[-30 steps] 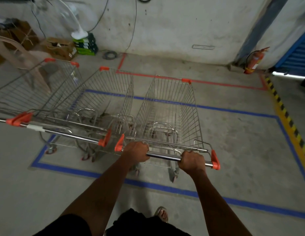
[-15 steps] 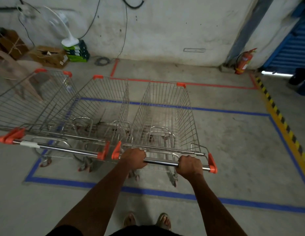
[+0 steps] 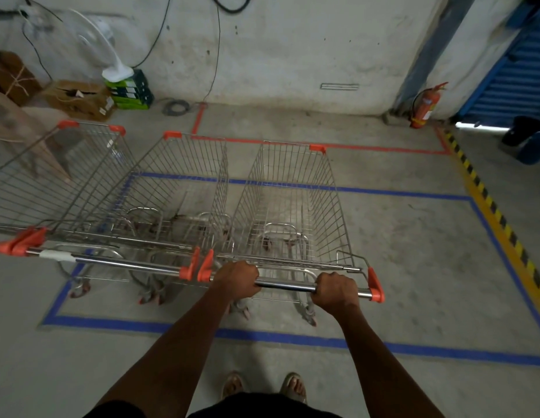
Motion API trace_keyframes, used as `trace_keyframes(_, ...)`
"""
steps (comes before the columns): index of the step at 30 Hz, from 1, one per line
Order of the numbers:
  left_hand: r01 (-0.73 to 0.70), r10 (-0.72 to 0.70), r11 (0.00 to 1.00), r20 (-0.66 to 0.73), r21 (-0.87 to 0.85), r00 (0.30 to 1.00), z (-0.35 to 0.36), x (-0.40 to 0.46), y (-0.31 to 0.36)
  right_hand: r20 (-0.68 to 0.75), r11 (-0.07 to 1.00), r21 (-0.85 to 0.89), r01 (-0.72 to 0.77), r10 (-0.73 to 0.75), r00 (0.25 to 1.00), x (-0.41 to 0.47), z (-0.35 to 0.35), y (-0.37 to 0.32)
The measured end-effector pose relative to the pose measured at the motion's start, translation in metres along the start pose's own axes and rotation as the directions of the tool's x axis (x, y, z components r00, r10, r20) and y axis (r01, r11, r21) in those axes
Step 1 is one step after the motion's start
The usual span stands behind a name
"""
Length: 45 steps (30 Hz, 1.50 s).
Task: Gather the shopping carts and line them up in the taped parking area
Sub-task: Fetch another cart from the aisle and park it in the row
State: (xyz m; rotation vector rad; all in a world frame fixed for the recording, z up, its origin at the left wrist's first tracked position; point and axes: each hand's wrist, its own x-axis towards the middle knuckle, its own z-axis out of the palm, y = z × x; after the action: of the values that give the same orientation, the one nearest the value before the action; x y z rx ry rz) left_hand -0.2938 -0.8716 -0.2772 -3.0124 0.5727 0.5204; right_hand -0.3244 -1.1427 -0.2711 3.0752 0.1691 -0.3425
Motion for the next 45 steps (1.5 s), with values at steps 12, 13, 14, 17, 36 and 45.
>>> trace_keyframes(12,-0.015,0.015,0.999,0.009,-0.038,1.0,0.002,-0.001,-0.011,0.006,0.999,0.034,0.002,-0.002,1.0,0.003,0.007,-0.006)
trace_keyframes(13,-0.017,0.017,0.999,0.009,-0.04,1.0,0.002,-0.001,-0.012,0.004,0.999,0.037,0.005,-0.005,1.0,0.004,0.007,-0.006)
trace_keyframes(14,-0.02,0.02,0.999,0.007,-0.039,1.0,0.002,0.0,-0.013,0.002,0.999,0.039,0.007,-0.007,1.0,0.004,0.008,-0.006)
trace_keyframes(17,-0.027,0.028,0.999,0.004,-0.026,1.0,0.001,0.0,-0.013,-0.007,0.999,0.047,0.005,-0.004,1.0,0.005,0.008,-0.006)
trace_keyframes(36,-0.134,0.079,0.969,-0.255,-0.206,0.964,-0.01,-0.03,-0.021,-0.2,0.931,0.274,0.241,-0.19,0.961,0.011,-0.009,-0.025)
trace_keyframes(45,0.166,-0.226,0.972,-0.464,-0.167,0.856,-0.003,-0.073,-0.023,-0.282,0.838,0.13,0.53,-0.481,0.83,0.051,-0.029,-0.066)
